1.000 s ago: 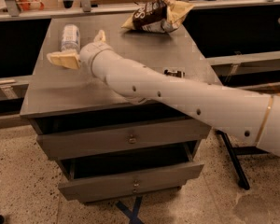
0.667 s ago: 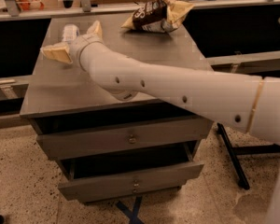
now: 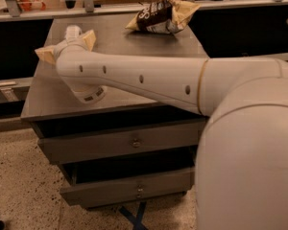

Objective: Move blue plastic bottle near brown chip bag

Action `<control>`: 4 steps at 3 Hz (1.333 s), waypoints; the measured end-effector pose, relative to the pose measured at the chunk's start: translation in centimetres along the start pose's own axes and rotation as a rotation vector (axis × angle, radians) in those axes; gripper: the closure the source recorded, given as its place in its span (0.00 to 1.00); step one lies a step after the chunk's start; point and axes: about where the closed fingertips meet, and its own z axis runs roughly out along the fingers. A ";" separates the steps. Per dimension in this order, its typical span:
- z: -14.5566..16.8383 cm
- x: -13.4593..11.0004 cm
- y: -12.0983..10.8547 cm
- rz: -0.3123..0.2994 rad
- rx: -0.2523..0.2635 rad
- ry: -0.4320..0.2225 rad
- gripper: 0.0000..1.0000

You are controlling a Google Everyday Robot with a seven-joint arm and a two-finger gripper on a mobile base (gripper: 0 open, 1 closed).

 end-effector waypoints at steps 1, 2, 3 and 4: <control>0.9 3.3 2.9 0.190 -0.042 0.067 0.00; 0.1 3.5 3.8 0.247 -0.059 0.035 0.00; -0.9 3.3 3.3 0.219 -0.025 0.004 0.00; -1.3 3.0 2.5 0.201 0.017 -0.003 0.00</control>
Offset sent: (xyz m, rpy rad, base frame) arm -0.0327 0.0297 -0.0381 0.2417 0.1091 0.0459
